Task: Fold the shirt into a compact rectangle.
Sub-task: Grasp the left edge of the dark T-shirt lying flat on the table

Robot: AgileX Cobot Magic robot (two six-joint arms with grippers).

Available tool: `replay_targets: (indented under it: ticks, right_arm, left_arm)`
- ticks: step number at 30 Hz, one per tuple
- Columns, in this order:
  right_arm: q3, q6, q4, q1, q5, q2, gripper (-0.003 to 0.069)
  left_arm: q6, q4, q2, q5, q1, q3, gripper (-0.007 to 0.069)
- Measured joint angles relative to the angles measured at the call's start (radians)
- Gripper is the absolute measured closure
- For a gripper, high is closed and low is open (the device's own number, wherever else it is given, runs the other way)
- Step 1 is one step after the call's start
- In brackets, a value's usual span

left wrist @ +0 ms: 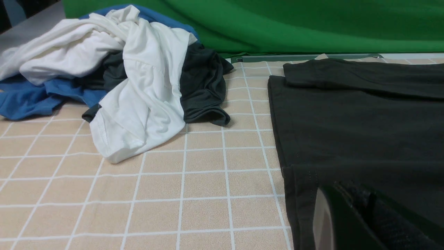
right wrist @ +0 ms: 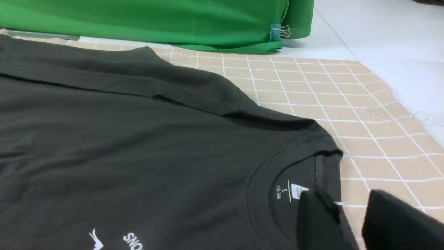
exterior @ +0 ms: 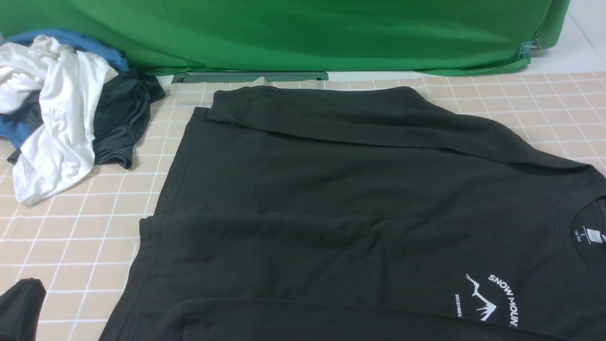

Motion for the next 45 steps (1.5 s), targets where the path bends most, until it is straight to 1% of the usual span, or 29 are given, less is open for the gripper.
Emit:
replay_targets:
  ticks: [13, 17, 18, 21, 24, 26, 28, 30, 31, 33, 35, 36, 38, 39, 40, 41, 42, 44, 45]
  right_arm:
    - [0.000, 0.000, 0.000, 0.000, 0.000, 0.000, 0.0412]
    - [0.000, 0.000, 0.000, 0.000, 0.000, 0.000, 0.0412]
    - [0.000, 0.000, 0.000, 0.000, 0.000, 0.000, 0.0412]
    - [0.000, 0.000, 0.000, 0.000, 0.000, 0.000, 0.0412]
    - [0.000, 0.000, 0.000, 0.000, 0.000, 0.000, 0.0412]
    - [0.000, -0.002, 0.000, 0.000, 0.000, 0.000, 0.0412]
    - [0.000, 0.000, 0.000, 0.000, 0.000, 0.000, 0.0412]
    - [0.000, 0.000, 0.000, 0.000, 0.000, 0.000, 0.0412]
    - [0.000, 0.000, 0.000, 0.000, -0.003, 0.000, 0.0412]
    - [0.000, 0.005, 0.000, 0.000, -0.025, 0.000, 0.0412]
    - [0.000, 0.036, 0.008, 0.000, -0.073, 0.000, 0.0412]
    - [0.000, 0.077, 0.027, 0.000, -0.130, 0.000, 0.0412]
    - [0.000, 0.157, 0.053, 0.000, -0.225, 0.000, 0.0412]
    - [0.000, 0.196, 0.061, 0.000, -0.265, 0.000, 0.0412]
    - [0.000, 0.248, 0.068, 0.000, -0.317, 0.000, 0.0412]
    - [0.000, 0.276, 0.072, 0.000, -0.345, 0.000, 0.0412]
    - [0.000, 0.309, 0.074, 0.000, -0.382, 0.000, 0.0412]
    - [0.000, 0.328, 0.075, 0.000, -0.410, 0.000, 0.0412]
    - [0.000, 0.331, 0.075, 0.000, -0.416, 0.000, 0.0412]
  left_arm:
    - [0.000, 0.001, 0.000, 0.000, 0.000, 0.000, 0.0602]
    - [0.016, 0.023, 0.000, -0.015, 0.000, 0.000, 0.0602]
    - [0.019, 0.016, 0.000, -0.031, 0.000, 0.000, 0.0602]
    - [-0.003, -0.094, 0.000, -0.126, 0.000, 0.000, 0.0602]
    - [-0.079, -0.258, 0.000, -0.246, 0.000, 0.000, 0.0602]
    - [-0.130, -0.313, 0.000, -0.330, 0.000, 0.000, 0.0602]
    - [-0.222, -0.342, 0.000, -0.407, 0.000, 0.000, 0.0602]
    - [-0.349, -0.350, 0.000, -0.515, 0.000, 0.000, 0.0602]
    - [-0.386, -0.345, 0.000, -0.548, 0.000, 0.000, 0.0602]
    - [-0.538, -0.269, 0.000, -0.680, 0.000, 0.000, 0.0602]
    - [-0.637, -0.199, 0.000, -0.712, 0.000, -0.014, 0.0602]
    - [-0.706, -0.127, 0.004, -0.683, 0.000, -0.049, 0.0602]
    - [-0.790, -0.044, 0.027, -0.591, 0.000, -0.134, 0.0602]
    - [-0.810, -0.001, 0.042, -0.527, 0.000, -0.168, 0.0602]
    - [-0.834, 0.062, 0.080, -0.418, 0.000, -0.240, 0.0602]
    - [-0.838, 0.096, 0.113, -0.341, 0.000, -0.289, 0.0602]
    - [-0.829, 0.134, 0.191, -0.204, 0.000, -0.372, 0.0602]
    - [-0.763, 0.140, 0.272, -0.052, 0.000, -0.462, 0.0602]
    - [-0.707, 0.129, 0.321, 0.024, 0.000, -0.504, 0.0602]
